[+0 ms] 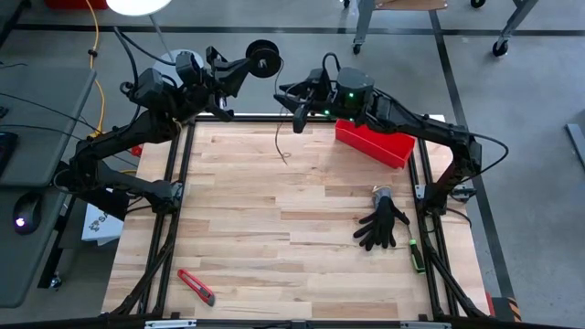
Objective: Coil cords
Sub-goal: Coil the black wire on the spool
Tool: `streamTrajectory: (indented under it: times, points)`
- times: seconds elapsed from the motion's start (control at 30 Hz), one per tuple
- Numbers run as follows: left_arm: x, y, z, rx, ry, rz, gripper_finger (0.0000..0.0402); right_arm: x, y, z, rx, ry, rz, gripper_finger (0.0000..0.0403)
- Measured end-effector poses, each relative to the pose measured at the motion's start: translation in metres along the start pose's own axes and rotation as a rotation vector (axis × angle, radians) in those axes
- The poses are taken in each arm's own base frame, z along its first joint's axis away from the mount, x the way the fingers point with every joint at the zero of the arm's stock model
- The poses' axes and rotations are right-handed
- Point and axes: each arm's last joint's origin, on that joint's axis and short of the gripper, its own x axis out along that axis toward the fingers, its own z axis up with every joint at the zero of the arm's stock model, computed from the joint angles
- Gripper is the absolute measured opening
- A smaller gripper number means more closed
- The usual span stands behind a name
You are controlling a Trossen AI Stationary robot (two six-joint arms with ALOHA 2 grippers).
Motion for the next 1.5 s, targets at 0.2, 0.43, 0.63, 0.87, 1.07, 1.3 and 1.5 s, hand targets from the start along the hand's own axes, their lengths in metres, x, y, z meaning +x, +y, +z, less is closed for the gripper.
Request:
streamTrajectory:
  times: [0.2,0.43,0.63,0.87,1.07,1.3,1.5]
  points:
    - [0.000,0.000,0.000,0.018,-0.005,0.008,0.0001,0.000,0.000,0.001,-0.009,-0.006,0.003,0.0087]
    - [0.000,0.000,0.001,0.019,-0.008,0.010,0.0001,0.000,0.001,0.000,0.003,-0.002,0.018,0.0064]
    - [0.000,0.000,0.001,0.017,-0.015,0.009,0.0001,0.005,0.000,-0.005,0.034,0.016,0.016,0.0063]
    - [0.000,0.000,0.001,0.017,-0.015,0.008,0.0001,0.007,0.000,-0.007,0.032,0.019,0.015,0.0063]
    - [0.000,0.000,0.001,0.018,-0.016,0.008,0.0001,0.007,0.000,-0.006,0.027,0.010,0.001,0.0043]
    - [0.000,0.001,0.002,0.021,-0.019,0.009,0.0001,0.006,0.002,-0.006,0.005,0.009,0.004,0.0004]
    - [0.000,0.005,0.004,0.021,-0.039,0.024,0.0001,0.005,0.014,-0.007,0.010,0.009,0.035,0.0001]
